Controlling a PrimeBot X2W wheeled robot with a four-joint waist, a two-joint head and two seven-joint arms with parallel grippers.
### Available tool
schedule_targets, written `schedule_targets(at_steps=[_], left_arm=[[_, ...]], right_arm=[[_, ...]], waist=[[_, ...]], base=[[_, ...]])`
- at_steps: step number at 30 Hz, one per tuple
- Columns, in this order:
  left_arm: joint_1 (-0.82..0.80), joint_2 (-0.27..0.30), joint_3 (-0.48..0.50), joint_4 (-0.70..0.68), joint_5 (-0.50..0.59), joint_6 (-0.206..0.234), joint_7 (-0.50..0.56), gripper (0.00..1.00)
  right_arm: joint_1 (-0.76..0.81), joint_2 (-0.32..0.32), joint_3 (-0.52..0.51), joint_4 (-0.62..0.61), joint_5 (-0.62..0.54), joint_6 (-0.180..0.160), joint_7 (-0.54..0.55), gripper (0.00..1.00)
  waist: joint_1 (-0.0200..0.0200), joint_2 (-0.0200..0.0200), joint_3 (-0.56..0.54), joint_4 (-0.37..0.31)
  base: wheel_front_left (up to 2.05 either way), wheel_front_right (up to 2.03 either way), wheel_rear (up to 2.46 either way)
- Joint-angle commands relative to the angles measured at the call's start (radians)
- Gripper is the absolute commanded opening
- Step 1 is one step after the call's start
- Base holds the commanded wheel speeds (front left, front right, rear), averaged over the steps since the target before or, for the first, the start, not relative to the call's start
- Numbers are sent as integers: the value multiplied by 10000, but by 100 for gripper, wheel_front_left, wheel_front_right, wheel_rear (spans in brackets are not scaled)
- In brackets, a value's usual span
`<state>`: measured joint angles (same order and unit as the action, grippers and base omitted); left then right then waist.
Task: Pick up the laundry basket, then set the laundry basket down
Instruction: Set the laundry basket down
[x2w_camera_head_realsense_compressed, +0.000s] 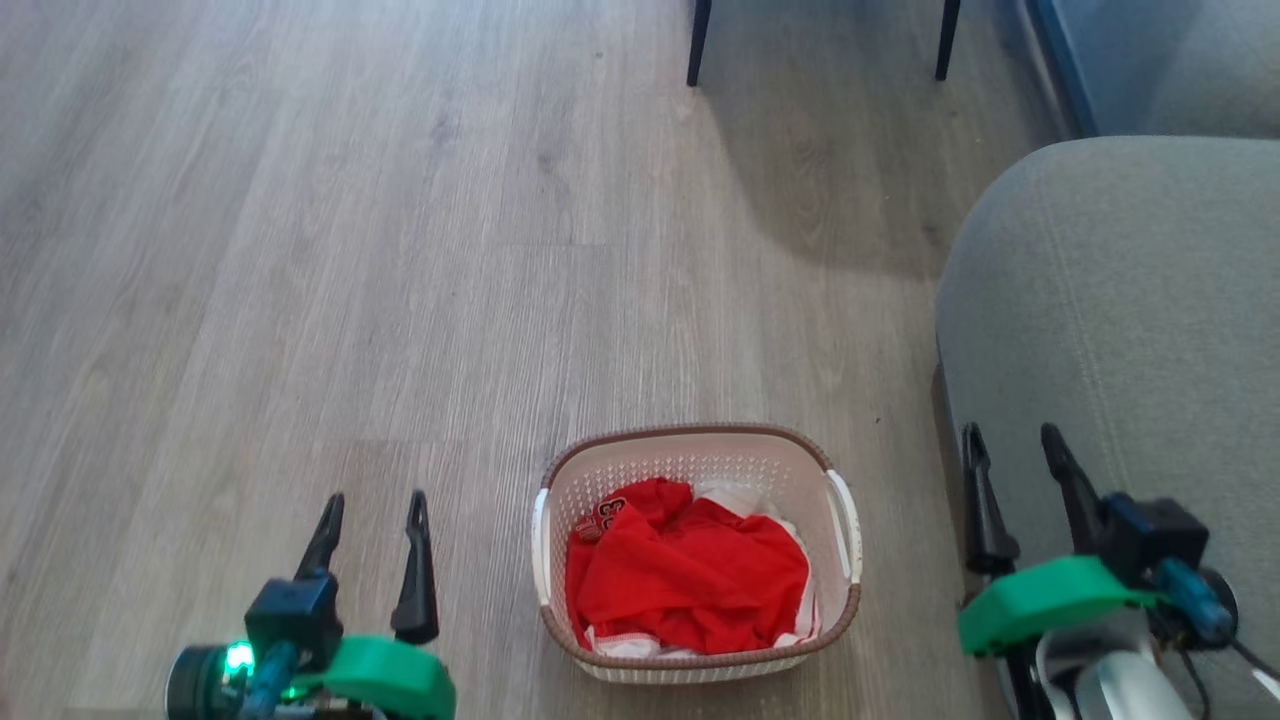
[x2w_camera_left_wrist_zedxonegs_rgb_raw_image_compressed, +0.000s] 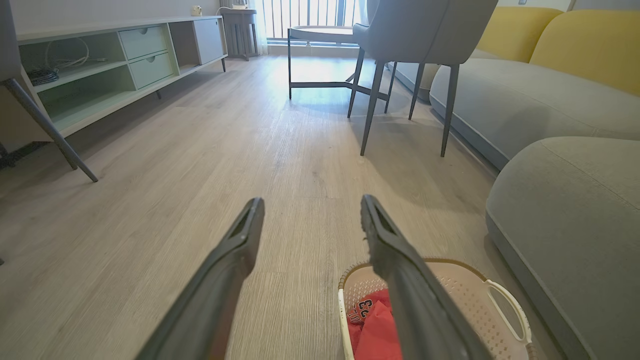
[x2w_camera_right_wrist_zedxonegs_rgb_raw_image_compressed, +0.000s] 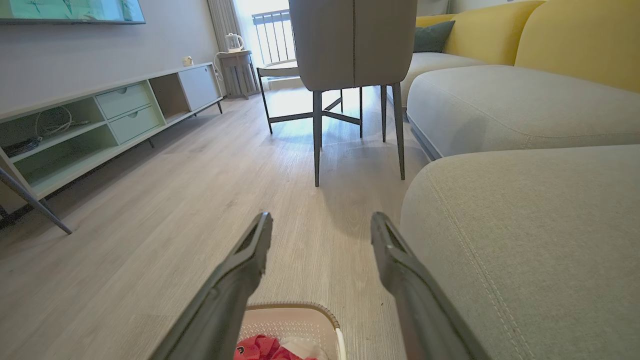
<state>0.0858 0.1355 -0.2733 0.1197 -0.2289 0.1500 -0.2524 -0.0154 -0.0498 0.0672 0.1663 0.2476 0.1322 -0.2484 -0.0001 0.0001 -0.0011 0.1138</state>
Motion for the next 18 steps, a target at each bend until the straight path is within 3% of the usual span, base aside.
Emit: schedule_targets(at_steps=[1,18], left_arm=[[-264,112,475,-413,125,27,-93,100],[103,56,613,-436,280,-110,-93,100]], right_arm=[[-82,-6,186,-484,84,-15,-133,100],[648,-5,105,-874,127,-15,-133,100]], waist=[[1,-1,-48,-63],[1,-1,-298,-439]], base=[[0,0,0],[0,0,0]])
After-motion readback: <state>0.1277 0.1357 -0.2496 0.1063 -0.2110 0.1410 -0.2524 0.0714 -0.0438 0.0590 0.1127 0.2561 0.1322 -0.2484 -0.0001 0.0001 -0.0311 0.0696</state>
